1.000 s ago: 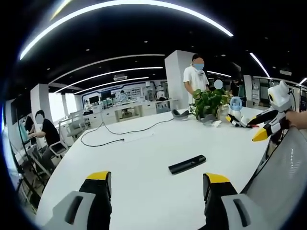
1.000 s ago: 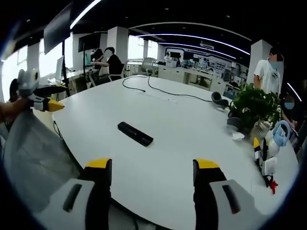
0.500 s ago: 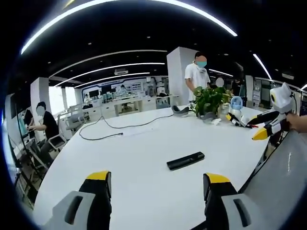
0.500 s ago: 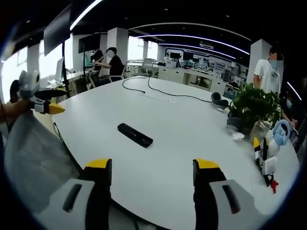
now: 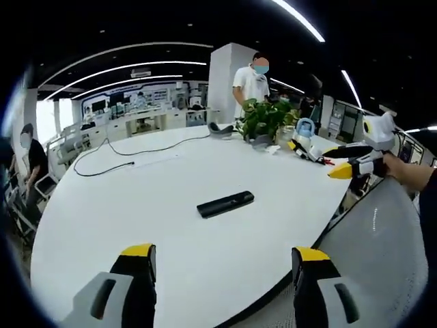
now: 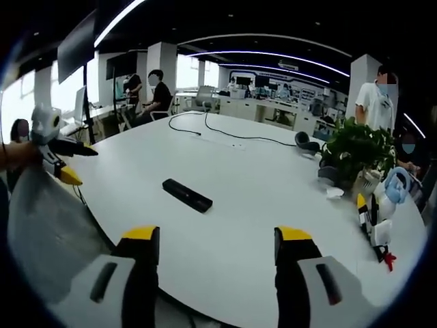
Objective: Press the specified remote control buttons in sequence, fully releasing each button before pressing the next.
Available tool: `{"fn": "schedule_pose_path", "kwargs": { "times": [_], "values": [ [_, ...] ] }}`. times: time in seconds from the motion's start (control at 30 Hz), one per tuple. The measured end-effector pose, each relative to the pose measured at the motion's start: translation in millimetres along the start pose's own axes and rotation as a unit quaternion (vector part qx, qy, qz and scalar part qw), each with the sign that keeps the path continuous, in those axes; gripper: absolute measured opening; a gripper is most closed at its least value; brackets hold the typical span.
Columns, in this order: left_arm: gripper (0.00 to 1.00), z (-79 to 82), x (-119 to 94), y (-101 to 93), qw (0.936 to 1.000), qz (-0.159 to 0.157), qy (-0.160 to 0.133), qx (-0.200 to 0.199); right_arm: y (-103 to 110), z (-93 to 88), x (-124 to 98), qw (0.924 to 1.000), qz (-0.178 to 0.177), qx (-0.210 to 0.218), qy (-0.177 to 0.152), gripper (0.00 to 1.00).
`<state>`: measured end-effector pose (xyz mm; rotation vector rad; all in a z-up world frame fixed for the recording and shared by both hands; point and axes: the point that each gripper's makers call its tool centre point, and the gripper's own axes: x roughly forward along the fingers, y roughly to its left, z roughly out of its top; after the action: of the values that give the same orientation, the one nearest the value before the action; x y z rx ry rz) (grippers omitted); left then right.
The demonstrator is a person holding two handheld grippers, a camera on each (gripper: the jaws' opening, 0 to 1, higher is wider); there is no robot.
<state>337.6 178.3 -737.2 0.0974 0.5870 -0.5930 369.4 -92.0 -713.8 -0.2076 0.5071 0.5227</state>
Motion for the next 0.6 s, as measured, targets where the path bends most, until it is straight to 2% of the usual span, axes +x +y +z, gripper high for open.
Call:
{"fn": "schedule_pose_path", "kwargs": {
  "times": [0.1, 0.2, 0.47, 0.6],
  "values": [
    [0.78, -5.1, 5.3, -6.5, 0.9987, -0.029, 0.029, 0.029, -0.8, -0.8, 0.3, 1.0, -0.001, 0.0, 0.001, 0.7],
    [0.79, -0.5, 12.4, -7.8, 0.9981, -0.039, 0.03, 0.037, -0.8, -1.3, 0.8, 1.0, 0.0, -0.005, 0.002, 0.68],
    [0.77, 13.6, 36.5, -10.0, 0.9963, -0.076, 0.028, 0.029, -2.2, -4.1, 1.4, 0.9999, -0.006, -0.006, 0.011, 0.67],
    [0.77, 13.0, 53.5, -13.0, 0.9929, -0.097, 0.044, 0.052, -4.0, -4.9, 1.0, 0.9999, -0.011, -0.004, 0.013, 0.66]
  ]
}}
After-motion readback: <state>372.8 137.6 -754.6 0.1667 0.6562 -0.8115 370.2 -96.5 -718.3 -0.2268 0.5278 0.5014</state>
